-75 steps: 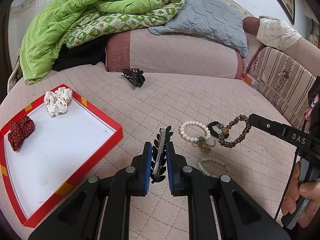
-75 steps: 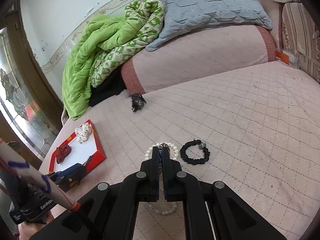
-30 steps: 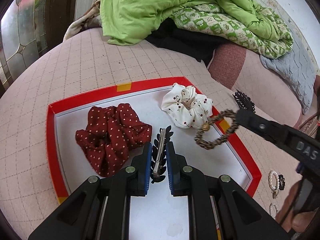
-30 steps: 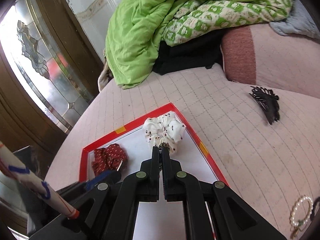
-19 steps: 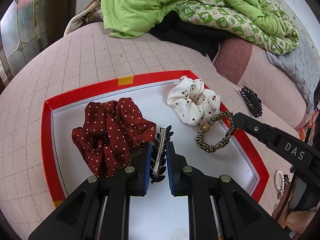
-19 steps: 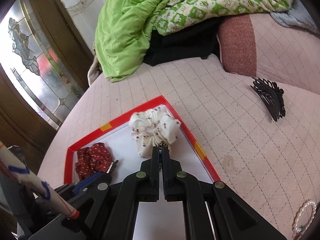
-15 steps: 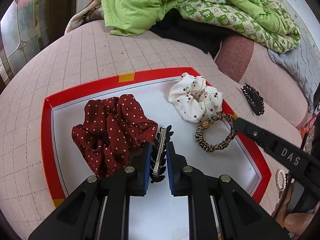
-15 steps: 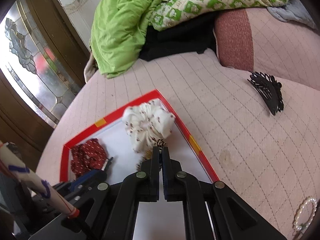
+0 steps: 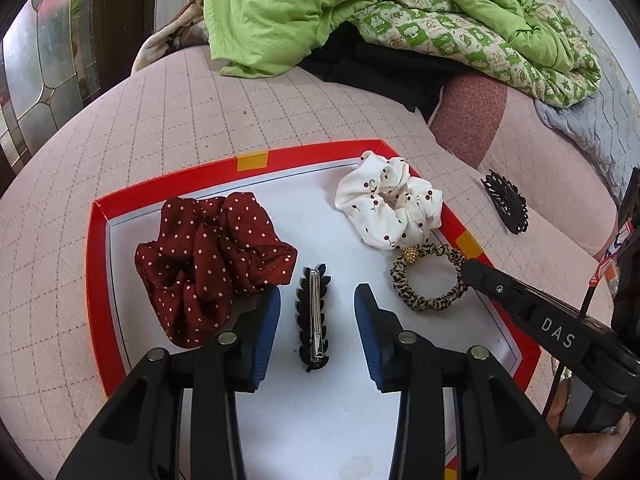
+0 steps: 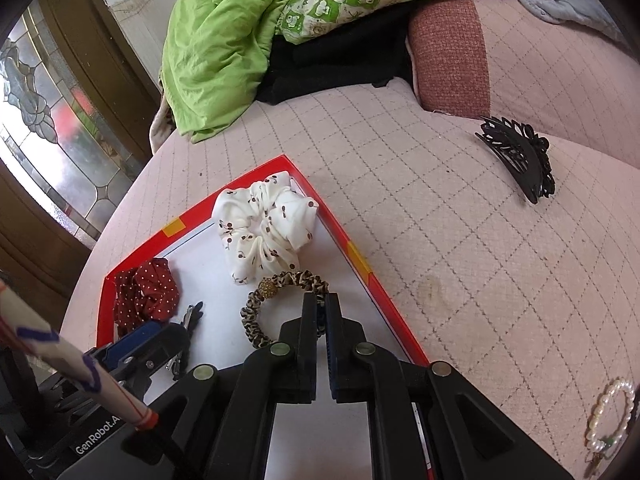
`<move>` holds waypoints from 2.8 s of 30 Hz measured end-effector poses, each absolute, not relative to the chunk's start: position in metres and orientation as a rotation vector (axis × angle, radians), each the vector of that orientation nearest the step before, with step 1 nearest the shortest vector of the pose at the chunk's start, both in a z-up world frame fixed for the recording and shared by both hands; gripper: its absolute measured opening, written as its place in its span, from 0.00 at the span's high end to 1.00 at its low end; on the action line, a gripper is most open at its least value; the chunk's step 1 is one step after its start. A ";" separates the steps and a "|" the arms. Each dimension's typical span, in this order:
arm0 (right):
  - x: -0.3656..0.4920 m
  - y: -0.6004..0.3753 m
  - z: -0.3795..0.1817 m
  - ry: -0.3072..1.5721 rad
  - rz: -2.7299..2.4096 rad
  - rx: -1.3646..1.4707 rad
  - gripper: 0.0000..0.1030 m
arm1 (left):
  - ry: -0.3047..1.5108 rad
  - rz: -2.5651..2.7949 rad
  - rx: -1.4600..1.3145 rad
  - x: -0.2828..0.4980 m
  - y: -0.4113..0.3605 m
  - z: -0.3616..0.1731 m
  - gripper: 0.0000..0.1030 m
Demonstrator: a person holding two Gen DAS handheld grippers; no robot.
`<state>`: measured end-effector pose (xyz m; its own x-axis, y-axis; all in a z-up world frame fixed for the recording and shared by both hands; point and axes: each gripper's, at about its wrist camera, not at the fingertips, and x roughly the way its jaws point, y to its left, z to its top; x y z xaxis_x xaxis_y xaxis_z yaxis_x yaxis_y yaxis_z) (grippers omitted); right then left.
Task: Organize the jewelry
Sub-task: 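Open both tools to drop the clip and hair tie in the tray, then move the left tool to the pale green bead bracelet and grasp it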
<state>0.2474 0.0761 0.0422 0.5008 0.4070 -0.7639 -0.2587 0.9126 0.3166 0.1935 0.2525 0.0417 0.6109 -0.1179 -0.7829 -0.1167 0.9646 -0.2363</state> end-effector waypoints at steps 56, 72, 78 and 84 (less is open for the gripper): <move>0.073 -0.252 0.066 0.799 0.115 0.648 0.85 | 0.921 -0.374 0.080 0.057 -0.002 0.041 0.58; 0.066 -0.290 0.051 0.838 0.096 0.680 0.84 | 0.988 -0.374 0.048 0.040 -0.051 0.031 0.59; 0.074 -0.291 0.050 0.832 0.116 0.709 0.84 | 1.024 -0.355 0.018 0.066 -0.062 0.027 0.59; 0.078 -0.294 0.050 0.831 0.119 0.704 0.84 | 1.003 -0.298 0.137 0.078 -0.089 0.013 0.72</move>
